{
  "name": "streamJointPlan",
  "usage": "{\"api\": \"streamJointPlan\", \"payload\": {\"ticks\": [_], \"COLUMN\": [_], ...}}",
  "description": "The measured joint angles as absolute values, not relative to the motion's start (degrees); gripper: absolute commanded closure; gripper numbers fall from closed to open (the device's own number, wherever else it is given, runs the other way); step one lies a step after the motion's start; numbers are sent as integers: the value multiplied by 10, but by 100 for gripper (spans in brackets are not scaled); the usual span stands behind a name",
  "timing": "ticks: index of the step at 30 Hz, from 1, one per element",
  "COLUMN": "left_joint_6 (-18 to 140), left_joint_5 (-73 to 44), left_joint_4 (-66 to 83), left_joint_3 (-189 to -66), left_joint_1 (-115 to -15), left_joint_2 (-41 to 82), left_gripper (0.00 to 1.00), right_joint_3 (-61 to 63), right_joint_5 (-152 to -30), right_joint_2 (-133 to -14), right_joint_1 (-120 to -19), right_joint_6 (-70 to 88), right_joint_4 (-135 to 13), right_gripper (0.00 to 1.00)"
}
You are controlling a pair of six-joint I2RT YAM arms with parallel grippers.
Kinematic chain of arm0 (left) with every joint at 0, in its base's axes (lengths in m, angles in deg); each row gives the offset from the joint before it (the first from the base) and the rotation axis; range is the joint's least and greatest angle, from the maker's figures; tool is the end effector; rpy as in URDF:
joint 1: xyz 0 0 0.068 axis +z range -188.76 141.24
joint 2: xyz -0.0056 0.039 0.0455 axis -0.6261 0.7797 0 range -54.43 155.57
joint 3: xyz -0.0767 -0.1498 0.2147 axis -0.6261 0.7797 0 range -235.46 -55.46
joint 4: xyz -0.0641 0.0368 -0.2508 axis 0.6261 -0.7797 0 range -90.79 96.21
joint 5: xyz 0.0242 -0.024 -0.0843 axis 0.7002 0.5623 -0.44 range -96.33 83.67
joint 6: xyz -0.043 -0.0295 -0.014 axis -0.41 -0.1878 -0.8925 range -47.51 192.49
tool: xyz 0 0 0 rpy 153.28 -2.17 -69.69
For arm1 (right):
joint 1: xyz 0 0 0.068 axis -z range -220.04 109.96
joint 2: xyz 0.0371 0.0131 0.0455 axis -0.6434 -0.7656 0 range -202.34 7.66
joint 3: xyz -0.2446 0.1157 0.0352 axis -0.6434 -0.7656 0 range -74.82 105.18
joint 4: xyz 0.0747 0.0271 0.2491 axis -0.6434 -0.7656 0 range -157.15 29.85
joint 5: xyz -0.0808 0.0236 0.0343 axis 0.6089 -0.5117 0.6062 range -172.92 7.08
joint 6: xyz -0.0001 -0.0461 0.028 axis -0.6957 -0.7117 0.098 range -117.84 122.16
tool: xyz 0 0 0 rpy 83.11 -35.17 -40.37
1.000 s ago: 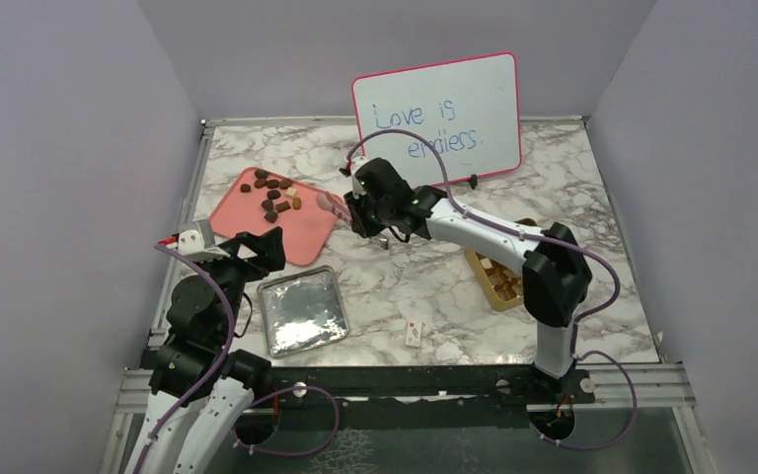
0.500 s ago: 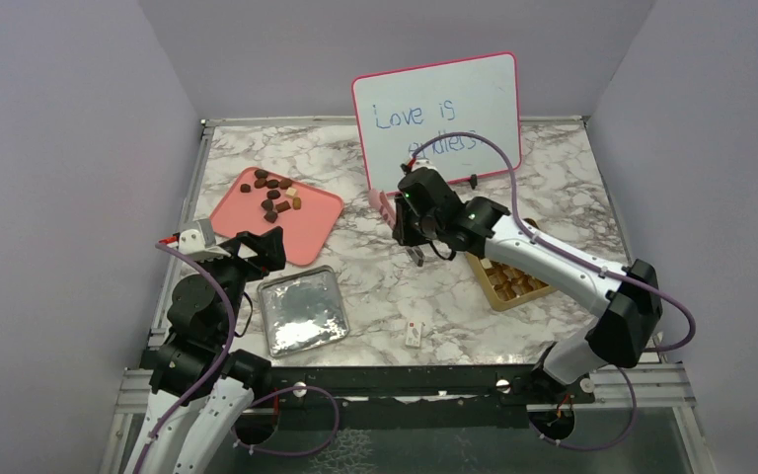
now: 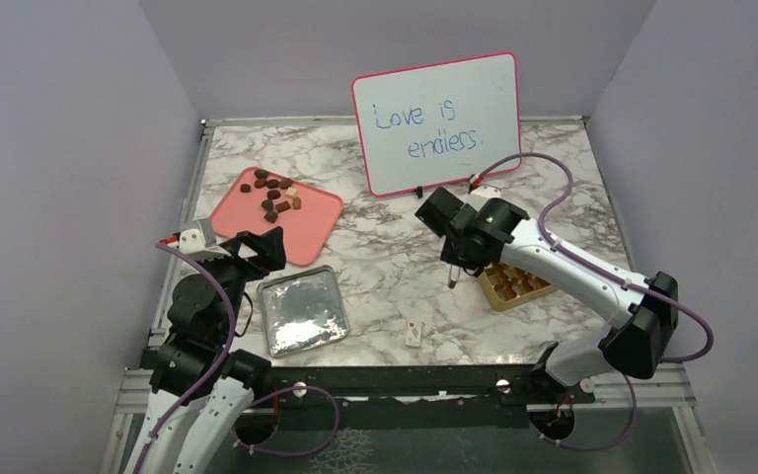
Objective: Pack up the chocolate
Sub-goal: Place the fake chocolate in the packing box.
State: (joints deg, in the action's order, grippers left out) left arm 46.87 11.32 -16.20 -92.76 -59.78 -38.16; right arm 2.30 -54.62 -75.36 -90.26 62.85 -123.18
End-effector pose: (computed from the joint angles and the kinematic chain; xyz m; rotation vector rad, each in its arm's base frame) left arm 0.0802 -0.0191 0.3287 -0.3046 1.5781 -0.3876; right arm 0.1894 0.2010 0.3119 0.3494 2.5110 0.0260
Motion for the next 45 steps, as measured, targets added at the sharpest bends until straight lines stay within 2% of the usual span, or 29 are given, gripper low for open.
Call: {"api": "streamJointPlan", "payload": {"ticks": [4, 10, 29, 45], "left_joint_6": [469, 469, 469, 469], "left_joint_5": [113, 113, 113, 113], "left_joint_4": [-162, -162, -162, -162], "left_joint_3": [-928, -928, -928, -928], "left_joint_1": [-598, -598, -598, -598], "left_joint_2": [-382, -381, -381, -381], "left_gripper": [1, 1, 1, 1], "right_joint_3": [28, 6, -54, -77], "right_joint_5": [-508, -485, -448, -440], "right_joint_2": [-753, -728, -721, -721], "right_joint_1": [-902, -894, -823, -808], "right_joint_6": [725, 799, 825, 812], "right_joint_4": [-1327, -1378, -1384, -1354], "right_gripper": [74, 74, 73, 58]}}
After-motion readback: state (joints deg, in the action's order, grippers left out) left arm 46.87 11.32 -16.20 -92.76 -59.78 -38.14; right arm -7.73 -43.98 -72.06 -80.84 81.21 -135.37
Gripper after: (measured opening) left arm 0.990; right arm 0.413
